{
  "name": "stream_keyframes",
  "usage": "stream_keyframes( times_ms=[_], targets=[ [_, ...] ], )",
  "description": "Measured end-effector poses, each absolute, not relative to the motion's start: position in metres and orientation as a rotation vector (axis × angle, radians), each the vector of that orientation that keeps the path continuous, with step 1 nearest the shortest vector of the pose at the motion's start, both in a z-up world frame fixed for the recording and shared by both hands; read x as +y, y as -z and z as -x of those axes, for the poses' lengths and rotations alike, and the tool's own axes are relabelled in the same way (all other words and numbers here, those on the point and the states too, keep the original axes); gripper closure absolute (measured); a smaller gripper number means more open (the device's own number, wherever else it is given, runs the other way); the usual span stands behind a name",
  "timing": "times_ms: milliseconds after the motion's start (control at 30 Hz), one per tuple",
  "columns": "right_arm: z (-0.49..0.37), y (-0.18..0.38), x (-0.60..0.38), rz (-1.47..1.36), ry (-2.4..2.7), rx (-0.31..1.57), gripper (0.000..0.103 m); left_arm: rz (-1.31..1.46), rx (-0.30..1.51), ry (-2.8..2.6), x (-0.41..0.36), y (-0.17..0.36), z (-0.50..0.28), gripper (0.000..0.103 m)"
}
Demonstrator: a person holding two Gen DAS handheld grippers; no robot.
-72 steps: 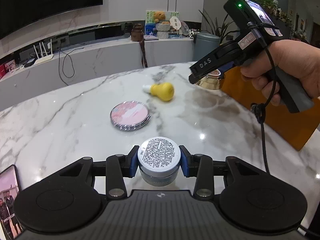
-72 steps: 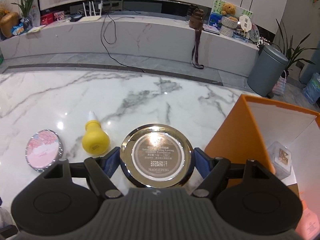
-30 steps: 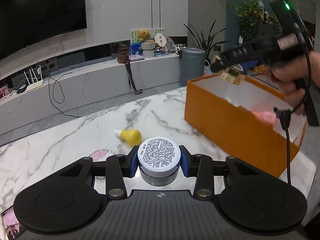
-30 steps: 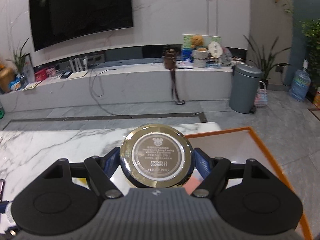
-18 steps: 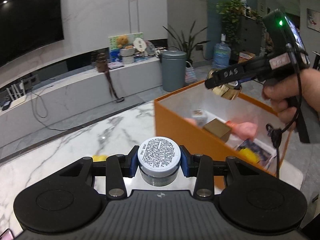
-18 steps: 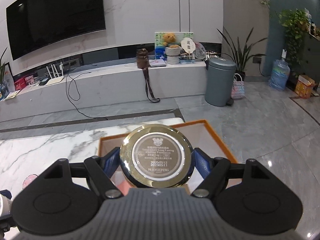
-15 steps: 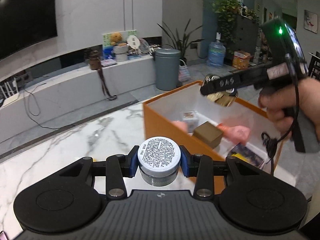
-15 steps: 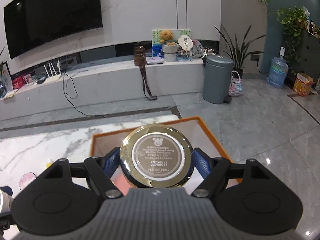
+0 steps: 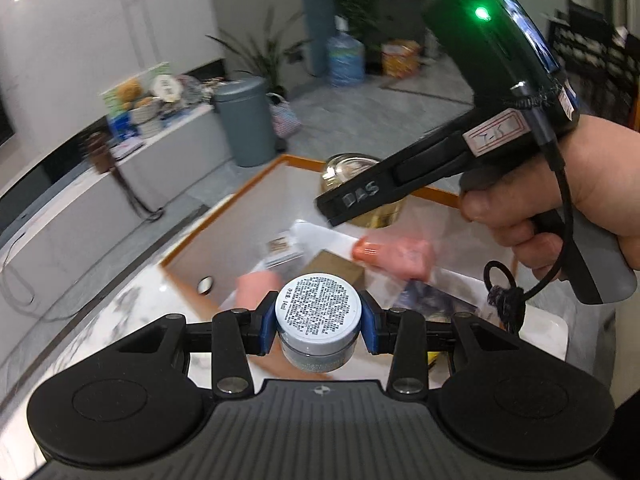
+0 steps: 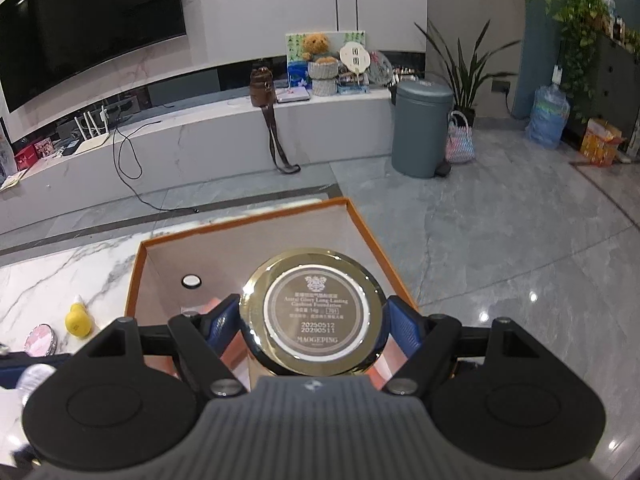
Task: Organize rigid objects
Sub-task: 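Lower both into the orange box and open both grippers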
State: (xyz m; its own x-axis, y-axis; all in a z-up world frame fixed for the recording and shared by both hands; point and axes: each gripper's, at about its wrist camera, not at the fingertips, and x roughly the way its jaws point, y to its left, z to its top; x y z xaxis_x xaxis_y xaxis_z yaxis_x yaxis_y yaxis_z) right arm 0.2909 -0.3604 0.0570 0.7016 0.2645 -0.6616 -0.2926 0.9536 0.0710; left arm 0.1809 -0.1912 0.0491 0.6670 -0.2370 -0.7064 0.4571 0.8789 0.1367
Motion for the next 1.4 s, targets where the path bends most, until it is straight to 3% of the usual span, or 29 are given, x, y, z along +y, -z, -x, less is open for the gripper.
stream_keyframes(
  times_ms=[567,1400],
  targets=[
    [-0.301,-0.028,-0.378,0.138,-0.344,0.878,0.027,-0.713,1.056,0.653,-0.238,0.021,-0.248,0.057],
    [-0.308,-0.004,-0.361,0.197,-0.389,0.946,0.027,-0.818,1.236,0.722,-0.250,0.074,-0.294,0.057]
  ],
)
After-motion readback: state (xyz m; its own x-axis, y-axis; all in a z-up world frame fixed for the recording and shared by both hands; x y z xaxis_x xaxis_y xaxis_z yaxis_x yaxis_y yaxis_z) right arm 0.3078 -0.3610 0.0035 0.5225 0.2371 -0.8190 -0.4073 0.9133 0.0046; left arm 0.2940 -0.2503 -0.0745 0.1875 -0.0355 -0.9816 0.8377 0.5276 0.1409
